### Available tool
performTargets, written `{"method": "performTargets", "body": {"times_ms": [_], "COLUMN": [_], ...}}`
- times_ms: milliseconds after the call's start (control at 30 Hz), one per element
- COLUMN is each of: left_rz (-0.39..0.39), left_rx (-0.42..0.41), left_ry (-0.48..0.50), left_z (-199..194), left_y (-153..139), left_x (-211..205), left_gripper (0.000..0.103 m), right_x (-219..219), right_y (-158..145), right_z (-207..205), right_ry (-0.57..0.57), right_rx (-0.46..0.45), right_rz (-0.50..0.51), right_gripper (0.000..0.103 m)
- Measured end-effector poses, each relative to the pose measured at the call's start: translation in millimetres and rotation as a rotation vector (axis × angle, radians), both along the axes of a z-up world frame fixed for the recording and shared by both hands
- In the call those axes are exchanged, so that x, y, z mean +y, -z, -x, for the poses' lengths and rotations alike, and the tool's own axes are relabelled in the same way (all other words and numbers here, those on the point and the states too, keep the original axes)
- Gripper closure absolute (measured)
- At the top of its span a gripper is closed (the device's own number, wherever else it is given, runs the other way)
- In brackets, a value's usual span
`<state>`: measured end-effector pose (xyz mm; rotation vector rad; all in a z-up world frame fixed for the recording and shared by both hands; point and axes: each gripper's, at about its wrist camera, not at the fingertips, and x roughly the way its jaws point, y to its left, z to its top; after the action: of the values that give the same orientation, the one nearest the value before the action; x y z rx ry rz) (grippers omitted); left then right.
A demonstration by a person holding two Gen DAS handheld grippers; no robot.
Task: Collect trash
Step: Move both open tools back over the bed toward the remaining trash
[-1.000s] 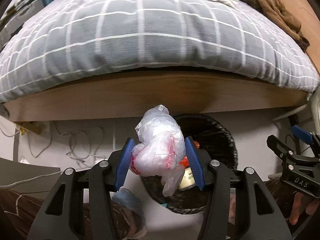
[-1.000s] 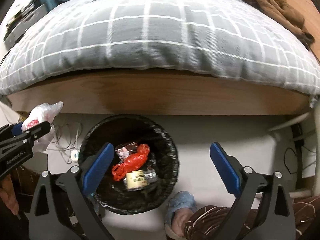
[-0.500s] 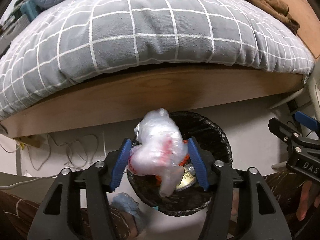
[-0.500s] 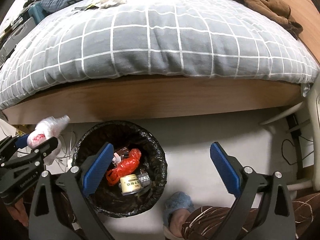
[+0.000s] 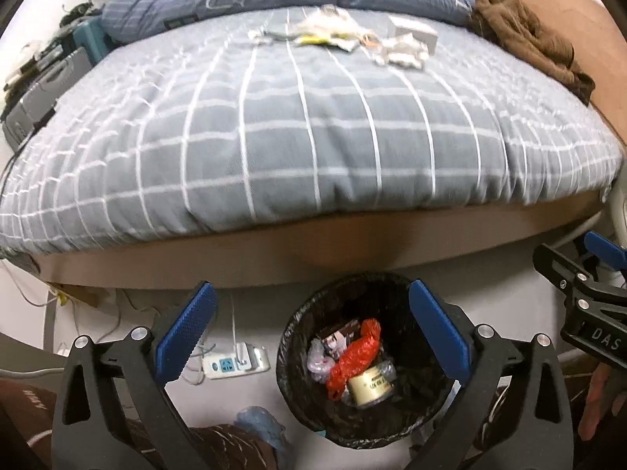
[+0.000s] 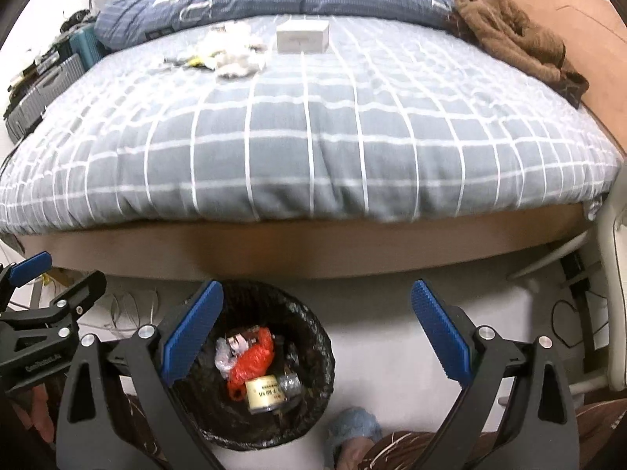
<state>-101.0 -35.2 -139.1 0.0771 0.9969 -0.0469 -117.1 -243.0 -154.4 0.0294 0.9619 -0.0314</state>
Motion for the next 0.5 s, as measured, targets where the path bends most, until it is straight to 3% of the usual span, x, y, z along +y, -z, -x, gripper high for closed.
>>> {"method": "performTargets", "body": {"times_ms": [500], "left_rz": [0.017], "left_rx": [-0.145], "left_ry": [-0.028], "left_z": [-38], "left_y": [-77], "left_x": [15], "left_gripper": [0.006], "right_x": [-2], "right_y": [-63], "right_z": [-40], "right_ry": [-0.022], "right_rx": [-0.164], "right_rz": [0.019], "right_gripper": [0.01]}}
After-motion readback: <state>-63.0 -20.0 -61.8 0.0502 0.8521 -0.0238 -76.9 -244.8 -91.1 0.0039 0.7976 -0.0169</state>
